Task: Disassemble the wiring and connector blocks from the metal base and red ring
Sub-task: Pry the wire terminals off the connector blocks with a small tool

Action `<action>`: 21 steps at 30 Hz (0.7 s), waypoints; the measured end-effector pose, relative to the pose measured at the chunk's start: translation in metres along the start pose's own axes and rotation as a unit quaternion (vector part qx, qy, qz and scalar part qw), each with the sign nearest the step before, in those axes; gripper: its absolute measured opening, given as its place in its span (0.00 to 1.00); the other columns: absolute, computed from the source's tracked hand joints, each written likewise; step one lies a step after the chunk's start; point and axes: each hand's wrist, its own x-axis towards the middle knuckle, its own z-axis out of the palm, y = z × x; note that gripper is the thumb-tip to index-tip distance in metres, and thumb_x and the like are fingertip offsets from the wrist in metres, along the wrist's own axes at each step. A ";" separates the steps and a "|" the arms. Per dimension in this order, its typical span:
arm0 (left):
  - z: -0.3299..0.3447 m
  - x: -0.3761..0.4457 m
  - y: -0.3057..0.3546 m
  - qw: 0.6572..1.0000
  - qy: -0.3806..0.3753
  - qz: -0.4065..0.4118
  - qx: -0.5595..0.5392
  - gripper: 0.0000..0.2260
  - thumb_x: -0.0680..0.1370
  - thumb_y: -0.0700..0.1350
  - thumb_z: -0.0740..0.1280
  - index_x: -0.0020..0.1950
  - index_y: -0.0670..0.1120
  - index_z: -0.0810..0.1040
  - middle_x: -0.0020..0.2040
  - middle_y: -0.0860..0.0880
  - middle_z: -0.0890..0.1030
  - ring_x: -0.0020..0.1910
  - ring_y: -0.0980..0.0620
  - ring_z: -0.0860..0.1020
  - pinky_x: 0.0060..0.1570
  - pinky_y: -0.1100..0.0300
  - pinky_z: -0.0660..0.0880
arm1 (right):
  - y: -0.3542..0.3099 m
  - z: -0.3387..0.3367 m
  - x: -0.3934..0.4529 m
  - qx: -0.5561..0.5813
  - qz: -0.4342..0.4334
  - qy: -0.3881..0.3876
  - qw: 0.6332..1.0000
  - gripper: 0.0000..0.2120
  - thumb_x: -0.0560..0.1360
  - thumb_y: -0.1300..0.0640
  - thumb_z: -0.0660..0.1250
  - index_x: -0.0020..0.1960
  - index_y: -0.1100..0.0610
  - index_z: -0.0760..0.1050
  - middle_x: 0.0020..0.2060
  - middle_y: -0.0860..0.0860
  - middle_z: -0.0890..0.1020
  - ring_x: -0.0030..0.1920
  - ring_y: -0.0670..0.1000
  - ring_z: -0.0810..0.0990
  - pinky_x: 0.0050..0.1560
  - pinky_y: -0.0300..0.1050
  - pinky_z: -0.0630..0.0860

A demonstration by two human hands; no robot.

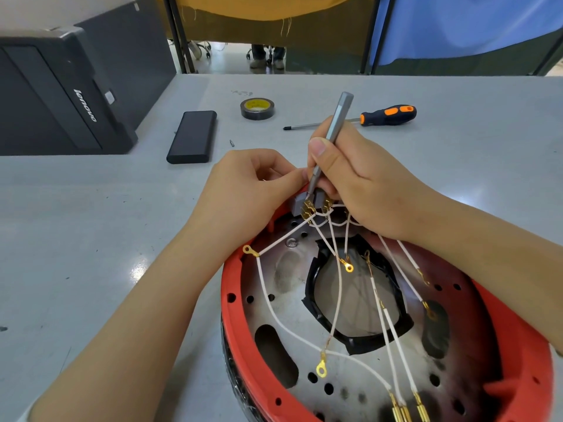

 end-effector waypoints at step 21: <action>-0.001 0.000 0.000 1.000 -0.002 0.004 0.019 0.10 0.73 0.54 0.70 0.35 0.50 0.80 0.25 0.56 0.77 0.21 0.59 0.70 0.22 0.74 0.63 | 0.003 -0.004 0.001 0.071 0.021 0.011 0.997 0.11 0.84 0.57 0.51 0.44 0.52 0.65 0.30 0.47 0.68 0.25 0.42 0.69 0.29 0.33 0.65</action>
